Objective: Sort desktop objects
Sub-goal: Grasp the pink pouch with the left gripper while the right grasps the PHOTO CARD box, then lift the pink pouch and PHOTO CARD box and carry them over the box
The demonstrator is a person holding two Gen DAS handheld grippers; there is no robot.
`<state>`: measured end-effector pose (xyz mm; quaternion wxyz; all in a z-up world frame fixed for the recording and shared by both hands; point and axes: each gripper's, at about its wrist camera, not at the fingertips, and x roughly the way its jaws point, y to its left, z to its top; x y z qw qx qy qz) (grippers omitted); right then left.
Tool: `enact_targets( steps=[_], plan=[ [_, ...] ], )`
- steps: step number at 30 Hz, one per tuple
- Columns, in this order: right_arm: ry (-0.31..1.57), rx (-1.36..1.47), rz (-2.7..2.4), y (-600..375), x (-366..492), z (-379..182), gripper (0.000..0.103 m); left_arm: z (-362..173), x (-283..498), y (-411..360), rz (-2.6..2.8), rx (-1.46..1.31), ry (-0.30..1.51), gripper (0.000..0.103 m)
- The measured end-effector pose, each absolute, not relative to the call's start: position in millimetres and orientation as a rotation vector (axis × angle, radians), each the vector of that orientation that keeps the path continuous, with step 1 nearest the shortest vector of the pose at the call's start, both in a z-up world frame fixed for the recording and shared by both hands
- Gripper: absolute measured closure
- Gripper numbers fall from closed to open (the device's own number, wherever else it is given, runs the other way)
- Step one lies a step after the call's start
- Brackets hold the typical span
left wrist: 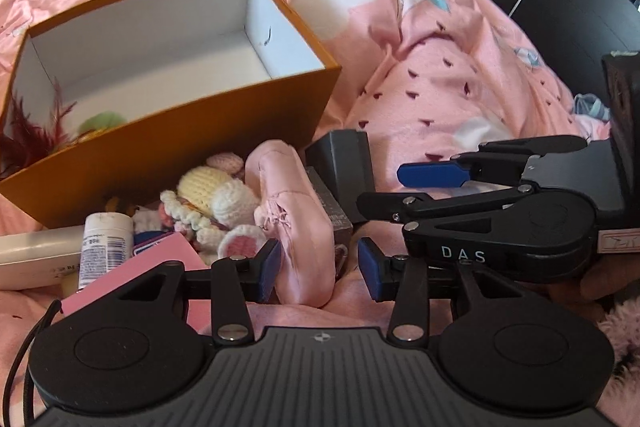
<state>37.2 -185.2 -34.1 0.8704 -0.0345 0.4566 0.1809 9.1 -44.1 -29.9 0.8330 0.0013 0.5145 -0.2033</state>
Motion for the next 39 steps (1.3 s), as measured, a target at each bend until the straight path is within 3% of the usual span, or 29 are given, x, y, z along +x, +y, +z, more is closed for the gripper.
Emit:
enact_targets(
  steps=[4,7,11,23,29,39],
  plan=[
    [0.969,-0.048,0.378,-188,38,-37,0.063,-42,17,-44,-0.400,-0.012,1.139,0.060],
    [0.965,-0.043,0.384,-188,38,-36,0.063,-45,17,-45,-0.409,-0.009,1.147,0.075],
    [0.959,-0.037,0.399,-188,36,-34,0.063,-39,13,-40,-0.392,-0.029,1.115,0.081],
    [1.075,0.026,0.520,-169,44,-45,0.063,13,-1,-9,-0.394,-0.156,0.967,0.083],
    [1.154,0.078,0.520,-163,54,-58,0.062,49,-10,-3,-0.309,-0.083,0.815,0.083],
    [1.275,0.113,0.446,-145,75,-85,0.054,43,-10,-2,-0.252,-0.016,0.808,0.083]
  ],
)
